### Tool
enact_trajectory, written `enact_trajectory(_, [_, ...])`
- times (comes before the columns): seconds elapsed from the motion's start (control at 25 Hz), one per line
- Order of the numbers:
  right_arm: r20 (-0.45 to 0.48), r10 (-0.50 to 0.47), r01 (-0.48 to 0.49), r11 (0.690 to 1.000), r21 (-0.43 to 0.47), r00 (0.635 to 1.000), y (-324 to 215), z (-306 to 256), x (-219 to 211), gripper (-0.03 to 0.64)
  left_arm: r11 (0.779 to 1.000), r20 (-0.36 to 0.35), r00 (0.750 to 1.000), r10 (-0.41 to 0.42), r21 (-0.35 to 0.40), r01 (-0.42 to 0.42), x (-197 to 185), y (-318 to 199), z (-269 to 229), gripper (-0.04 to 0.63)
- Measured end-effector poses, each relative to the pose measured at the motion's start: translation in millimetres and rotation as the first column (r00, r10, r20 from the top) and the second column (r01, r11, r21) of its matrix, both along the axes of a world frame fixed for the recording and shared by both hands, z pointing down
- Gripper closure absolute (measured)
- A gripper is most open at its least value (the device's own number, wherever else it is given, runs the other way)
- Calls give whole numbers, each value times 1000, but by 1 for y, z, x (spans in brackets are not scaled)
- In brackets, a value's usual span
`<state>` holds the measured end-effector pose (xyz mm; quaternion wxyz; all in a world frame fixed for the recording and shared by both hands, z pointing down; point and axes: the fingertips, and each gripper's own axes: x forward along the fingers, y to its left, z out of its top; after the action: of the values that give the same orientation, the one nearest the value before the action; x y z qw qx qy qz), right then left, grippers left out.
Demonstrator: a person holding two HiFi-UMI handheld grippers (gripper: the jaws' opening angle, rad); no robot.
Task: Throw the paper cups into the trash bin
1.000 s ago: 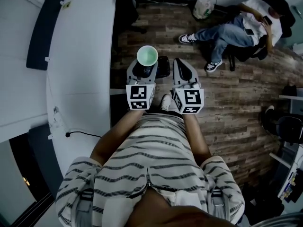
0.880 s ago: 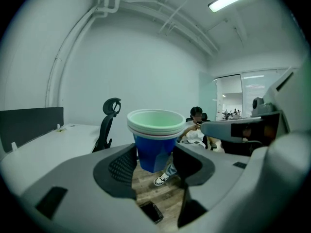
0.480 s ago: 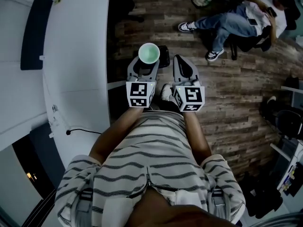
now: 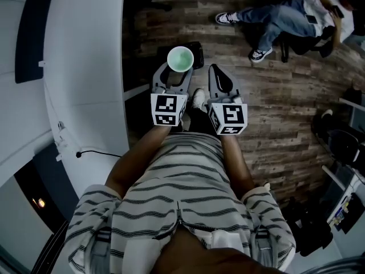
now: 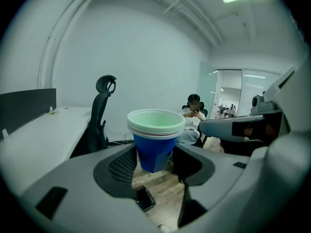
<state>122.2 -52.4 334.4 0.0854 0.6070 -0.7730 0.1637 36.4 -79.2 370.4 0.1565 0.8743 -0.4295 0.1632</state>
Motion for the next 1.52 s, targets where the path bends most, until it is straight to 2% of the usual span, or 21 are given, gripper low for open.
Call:
enact_trajectory(0.16, [47,1,1,999,-42,999,-4,19,0,601,1000,10,1000,1,-29,0,3,-4,18,344])
enact_trajectory(0.36, [56,-27,31,996,-81,998,-4,40,-4,601,996,32,999,-8,-86,11,2,1,42,344])
enact_trajectory(0.84, [17,-25,27,991,-134,1000,-16,96,14,601,986,36,999,-41,-163,46,6,-9,106,344])
enact_trajectory(1.32, [36,-3,10,980,-197,999,-17,149,13,601,958,52,995,-86,-270,97,-1,-8,178,344])
enact_trajectory(1.52, [37,2,6,974,-225,999,-16,175,14,601,943,29,993,-111,-313,115,-1,-12,206,344])
